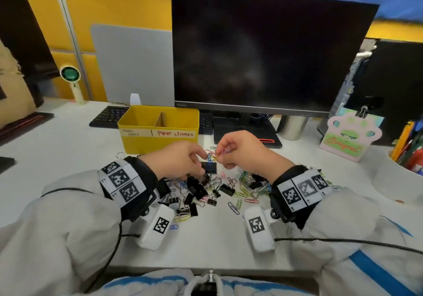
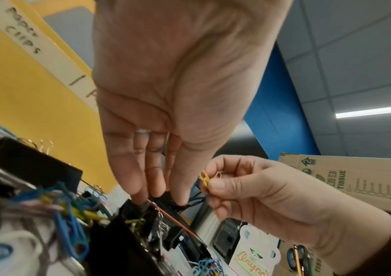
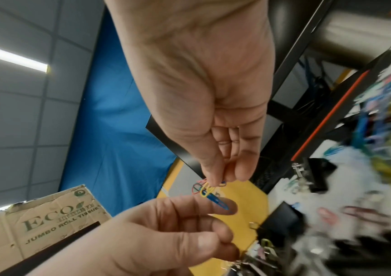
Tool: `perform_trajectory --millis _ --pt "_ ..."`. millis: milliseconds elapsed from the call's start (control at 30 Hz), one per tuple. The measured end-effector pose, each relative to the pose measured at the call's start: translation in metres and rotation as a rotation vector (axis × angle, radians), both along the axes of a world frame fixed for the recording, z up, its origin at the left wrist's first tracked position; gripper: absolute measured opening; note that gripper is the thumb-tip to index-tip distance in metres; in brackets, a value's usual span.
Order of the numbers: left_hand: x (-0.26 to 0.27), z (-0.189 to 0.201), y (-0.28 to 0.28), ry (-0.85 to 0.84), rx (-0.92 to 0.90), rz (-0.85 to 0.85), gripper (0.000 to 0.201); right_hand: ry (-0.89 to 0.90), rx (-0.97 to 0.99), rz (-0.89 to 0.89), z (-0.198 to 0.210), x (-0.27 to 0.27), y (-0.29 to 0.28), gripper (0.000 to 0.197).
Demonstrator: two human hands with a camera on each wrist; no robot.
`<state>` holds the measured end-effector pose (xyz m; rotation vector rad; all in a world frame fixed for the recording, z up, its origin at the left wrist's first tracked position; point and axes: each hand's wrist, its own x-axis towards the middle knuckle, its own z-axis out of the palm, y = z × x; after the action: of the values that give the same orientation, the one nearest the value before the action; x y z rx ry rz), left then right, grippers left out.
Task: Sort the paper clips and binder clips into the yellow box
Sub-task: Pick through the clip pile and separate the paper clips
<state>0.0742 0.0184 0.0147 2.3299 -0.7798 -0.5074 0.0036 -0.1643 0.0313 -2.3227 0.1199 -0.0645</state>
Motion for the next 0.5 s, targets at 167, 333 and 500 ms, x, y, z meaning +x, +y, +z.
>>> perform_trajectory --millis 167,333,500 --pt "0.009 0.012 0.014 0.217 -0.419 0.113 0.038 -0.042 0.091 0.077 0.022 0.031 0.023 0.02" --pt "0.027 0.032 0.034 0.275 -0.651 0.324 0.028 -0.201 0.118 0.074 0.032 0.068 0.054 0.029" --pt "0.064 0.049 0.066 0.05 -0.708 0.47 0.01 -0.343 0.114 0.035 0.033 0.098 0.08 0.019"
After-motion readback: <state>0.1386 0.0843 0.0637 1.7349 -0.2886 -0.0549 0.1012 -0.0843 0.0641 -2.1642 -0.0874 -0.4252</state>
